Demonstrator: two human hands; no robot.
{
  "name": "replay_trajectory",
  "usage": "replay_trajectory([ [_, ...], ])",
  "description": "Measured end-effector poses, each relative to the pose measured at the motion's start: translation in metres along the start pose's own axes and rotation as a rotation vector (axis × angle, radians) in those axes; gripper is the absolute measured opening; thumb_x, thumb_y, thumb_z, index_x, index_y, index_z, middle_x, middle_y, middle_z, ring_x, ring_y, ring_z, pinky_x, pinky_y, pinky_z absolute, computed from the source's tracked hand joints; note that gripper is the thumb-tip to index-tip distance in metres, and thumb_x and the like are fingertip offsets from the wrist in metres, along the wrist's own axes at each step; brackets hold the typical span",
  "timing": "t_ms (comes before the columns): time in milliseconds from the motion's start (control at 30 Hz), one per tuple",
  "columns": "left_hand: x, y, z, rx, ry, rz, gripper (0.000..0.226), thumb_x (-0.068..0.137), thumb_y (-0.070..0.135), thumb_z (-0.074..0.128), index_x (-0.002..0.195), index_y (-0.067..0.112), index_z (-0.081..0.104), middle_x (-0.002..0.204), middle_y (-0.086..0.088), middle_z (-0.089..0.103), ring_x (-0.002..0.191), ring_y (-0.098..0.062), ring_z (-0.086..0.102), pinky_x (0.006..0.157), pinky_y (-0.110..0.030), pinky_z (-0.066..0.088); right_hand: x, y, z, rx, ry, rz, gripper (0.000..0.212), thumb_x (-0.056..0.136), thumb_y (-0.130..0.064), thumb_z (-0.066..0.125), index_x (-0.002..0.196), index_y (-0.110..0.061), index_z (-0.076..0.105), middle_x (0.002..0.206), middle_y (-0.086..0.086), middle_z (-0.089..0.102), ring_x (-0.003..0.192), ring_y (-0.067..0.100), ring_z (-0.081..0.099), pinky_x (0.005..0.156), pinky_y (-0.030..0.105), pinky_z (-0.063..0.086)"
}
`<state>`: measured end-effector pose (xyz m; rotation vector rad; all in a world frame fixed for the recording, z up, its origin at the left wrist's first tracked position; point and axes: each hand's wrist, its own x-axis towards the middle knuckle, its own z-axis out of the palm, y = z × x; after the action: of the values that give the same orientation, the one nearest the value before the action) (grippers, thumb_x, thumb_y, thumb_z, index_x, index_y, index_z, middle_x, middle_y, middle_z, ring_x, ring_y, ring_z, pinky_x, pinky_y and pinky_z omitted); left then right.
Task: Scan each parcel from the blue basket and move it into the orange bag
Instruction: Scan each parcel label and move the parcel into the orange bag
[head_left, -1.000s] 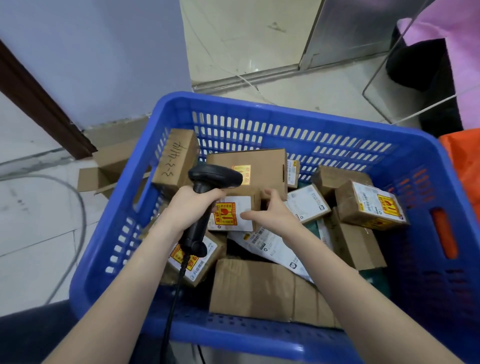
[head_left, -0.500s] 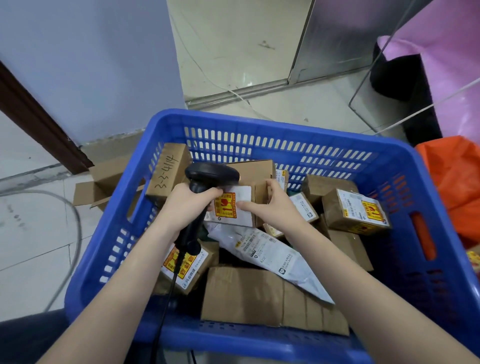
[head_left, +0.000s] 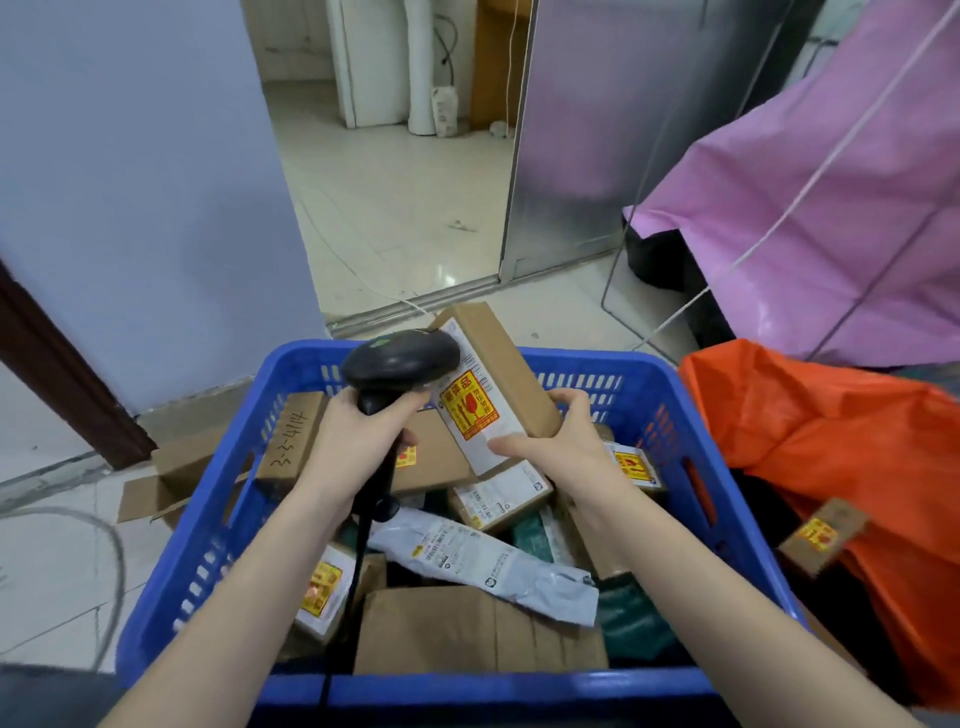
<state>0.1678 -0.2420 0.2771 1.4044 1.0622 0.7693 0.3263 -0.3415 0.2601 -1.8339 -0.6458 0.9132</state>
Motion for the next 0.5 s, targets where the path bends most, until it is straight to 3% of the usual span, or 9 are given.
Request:
replay_trajectory([
  [167, -0.018, 0.024, 0.020, -0.075, -0.024, 0.020, 0.012, 0.084, 0.027, 0.070, 0.084, 0.024, 0.059, 0.066, -0.001, 0.065, 0.051, -0.002, 0.061, 0.049, -0.012, 0.048, -0.024, 0.001, -0.022, -0.045, -0.123, 0.013, 0.070, 0.072, -0.026, 0.082, 0.128, -0.028, 0.039, 0.122, -0.006, 0.058, 0.108, 0.012, 0.056, 0.089, 0.031, 0.048],
  [267, -0.027, 0.032, 0.028, -0.075, -0.099, 0.033, 0.010, 0.084, 0.025, 0.070, 0.084, 0.023, 0.061, 0.060, 0.000, 0.064, 0.054, -0.006, 0.062, 0.056, -0.018, 0.051, -0.030, 0.000, -0.028, -0.003, -0.100, -0.006, 0.078, 0.069, -0.032, 0.084, 0.132, -0.027, 0.038, 0.126, -0.006, 0.059, 0.113, 0.014, 0.056, 0.097, 0.037, 0.047],
  [367, -0.036, 0.032, 0.037, 0.012, -0.161, 0.072, 0.011, 0.083, 0.027, 0.072, 0.086, 0.019, 0.065, 0.057, 0.003, 0.064, 0.058, -0.009, 0.063, 0.061, -0.022, 0.051, -0.031, -0.004, -0.034, 0.057, 0.003, -0.051, 0.078, 0.068, -0.034, 0.084, 0.132, -0.026, 0.041, 0.126, -0.004, 0.060, 0.113, 0.017, 0.058, 0.098, 0.043, 0.048],
  [500, -0.044, 0.036, 0.043, 0.024, -0.180, 0.083, 0.015, 0.082, 0.029, 0.072, 0.092, 0.022, 0.065, 0.060, 0.005, 0.065, 0.058, -0.004, 0.063, 0.059, -0.018, 0.049, -0.037, -0.004, -0.043, 0.017, 0.094, -0.102, 0.072, 0.072, -0.033, 0.081, 0.132, -0.025, 0.042, 0.125, -0.005, 0.059, 0.111, 0.015, 0.058, 0.087, 0.033, 0.050],
])
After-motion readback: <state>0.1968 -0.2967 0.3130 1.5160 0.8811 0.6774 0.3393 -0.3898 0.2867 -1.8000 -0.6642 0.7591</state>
